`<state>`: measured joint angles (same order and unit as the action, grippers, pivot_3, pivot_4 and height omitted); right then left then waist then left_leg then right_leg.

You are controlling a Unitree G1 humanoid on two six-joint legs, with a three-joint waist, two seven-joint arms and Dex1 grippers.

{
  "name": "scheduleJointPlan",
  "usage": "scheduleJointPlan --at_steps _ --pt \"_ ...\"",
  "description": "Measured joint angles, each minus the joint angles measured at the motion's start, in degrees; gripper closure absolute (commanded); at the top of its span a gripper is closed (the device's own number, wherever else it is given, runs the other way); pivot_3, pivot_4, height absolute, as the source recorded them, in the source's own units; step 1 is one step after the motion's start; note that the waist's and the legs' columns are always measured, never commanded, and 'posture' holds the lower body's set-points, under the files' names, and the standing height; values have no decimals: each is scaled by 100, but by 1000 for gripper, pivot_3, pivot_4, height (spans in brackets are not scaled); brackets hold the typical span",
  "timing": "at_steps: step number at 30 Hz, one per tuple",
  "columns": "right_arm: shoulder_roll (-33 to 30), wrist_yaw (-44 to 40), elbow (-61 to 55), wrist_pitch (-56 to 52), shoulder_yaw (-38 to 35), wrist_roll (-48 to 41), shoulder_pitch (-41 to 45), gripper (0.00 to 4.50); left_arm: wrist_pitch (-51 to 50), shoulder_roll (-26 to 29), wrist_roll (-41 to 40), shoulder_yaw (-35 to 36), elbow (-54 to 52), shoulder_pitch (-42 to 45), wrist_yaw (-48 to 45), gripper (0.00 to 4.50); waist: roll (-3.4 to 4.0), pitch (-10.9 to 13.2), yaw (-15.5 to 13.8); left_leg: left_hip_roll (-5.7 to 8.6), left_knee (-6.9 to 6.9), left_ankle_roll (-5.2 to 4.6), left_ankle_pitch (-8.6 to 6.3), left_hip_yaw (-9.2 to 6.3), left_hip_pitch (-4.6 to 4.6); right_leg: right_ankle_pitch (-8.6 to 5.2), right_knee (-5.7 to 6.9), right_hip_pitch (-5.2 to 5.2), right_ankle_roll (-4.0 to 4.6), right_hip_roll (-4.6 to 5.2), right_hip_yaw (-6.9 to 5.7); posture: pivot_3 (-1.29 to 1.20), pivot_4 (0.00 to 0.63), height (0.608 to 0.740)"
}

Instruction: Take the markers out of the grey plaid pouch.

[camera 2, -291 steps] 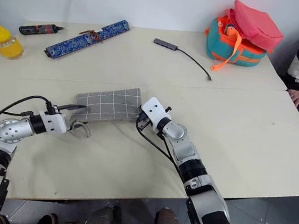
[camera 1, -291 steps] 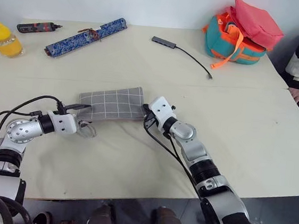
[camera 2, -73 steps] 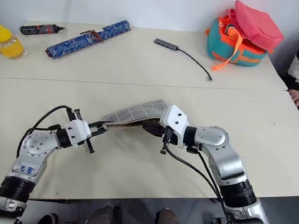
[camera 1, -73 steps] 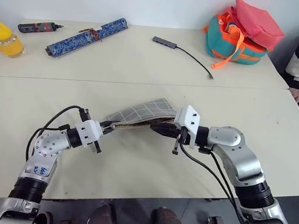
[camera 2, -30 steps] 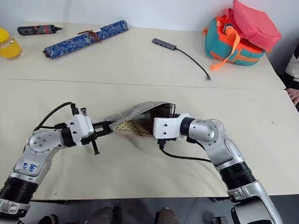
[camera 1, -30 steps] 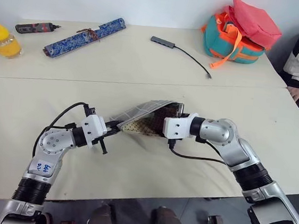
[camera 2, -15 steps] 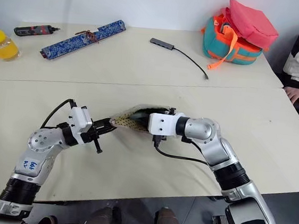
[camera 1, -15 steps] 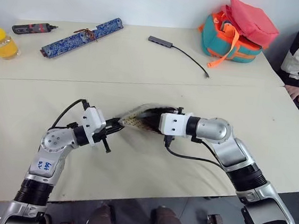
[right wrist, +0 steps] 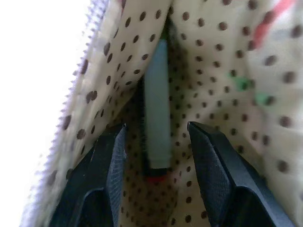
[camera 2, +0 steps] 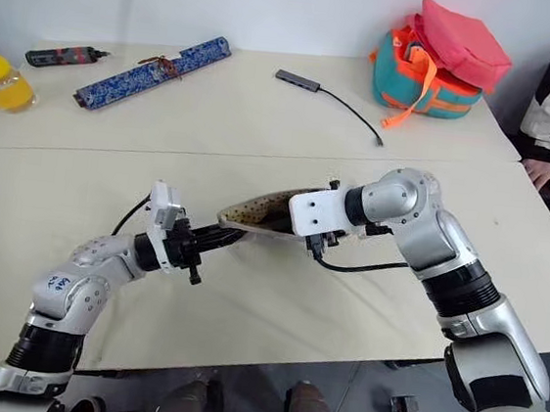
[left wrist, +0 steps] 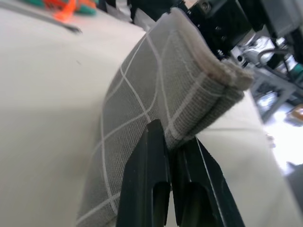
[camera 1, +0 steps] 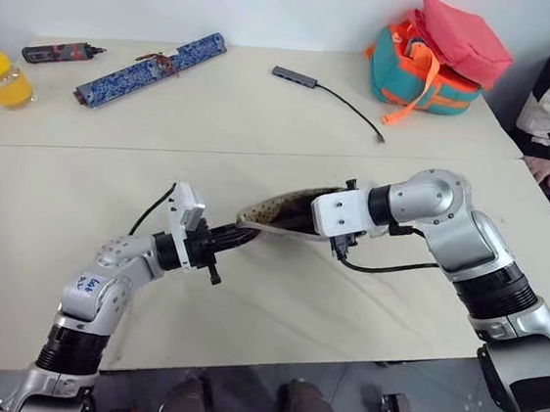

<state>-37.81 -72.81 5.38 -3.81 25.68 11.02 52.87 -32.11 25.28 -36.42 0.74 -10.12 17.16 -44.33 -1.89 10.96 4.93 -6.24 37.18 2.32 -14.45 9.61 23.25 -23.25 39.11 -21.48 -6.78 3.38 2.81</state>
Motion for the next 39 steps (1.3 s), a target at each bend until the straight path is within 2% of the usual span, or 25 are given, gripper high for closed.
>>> scheduleJointPlan --at_steps 4,12,15,18,19,35,39 --pt "171 -116 124 -207 165 163 88 2338 -391 -146 -184 37 -106 -24 158 4500 0 0 -7 0 2 1 0 -4 -4 0 2 1 0 1 -1 0 150 740" --pt "616 534 679 533 318 623 85 2338 -476 -151 -187 91 -220 -141 238 4500 0 0 -3 1 4 1 1 -3 -4 0 1 4 0 1 0 0 150 740" --pt "703 715 822 715 318 711 74 2942 -473 -154 -182 93 -244 -144 247 4500 0 0 2 1 4 1 1 -3 -4 0 2 5 0 0 1 0 150 740" --pt "700 741 812 777 307 716 67 3976 -422 -154 -145 106 -244 -142 263 4500 0 0 1 1 4 1 1 -3 -4 0 2 5 0 1 1 0 150 740" --pt "699 739 798 779 305 711 61 4073 -388 -151 -132 142 -244 -136 280 4500 0 0 1 0 4 1 1 -3 -4 0 2 4 0 1 1 0 150 740" --pt "272 652 410 851 -156 493 70 4071 803 -246 721 56 196 160 382 4500 0 0 -5 2 1 1 1 1 -3 0 -6 4 0 2 1 0 150 740" --pt "250 613 407 648 -458 209 164 4071 1484 -228 1213 68 492 302 510 4500 0 0 -13 3 1 1 1 3 -3 0 -6 3 0 2 1 0 150 740"
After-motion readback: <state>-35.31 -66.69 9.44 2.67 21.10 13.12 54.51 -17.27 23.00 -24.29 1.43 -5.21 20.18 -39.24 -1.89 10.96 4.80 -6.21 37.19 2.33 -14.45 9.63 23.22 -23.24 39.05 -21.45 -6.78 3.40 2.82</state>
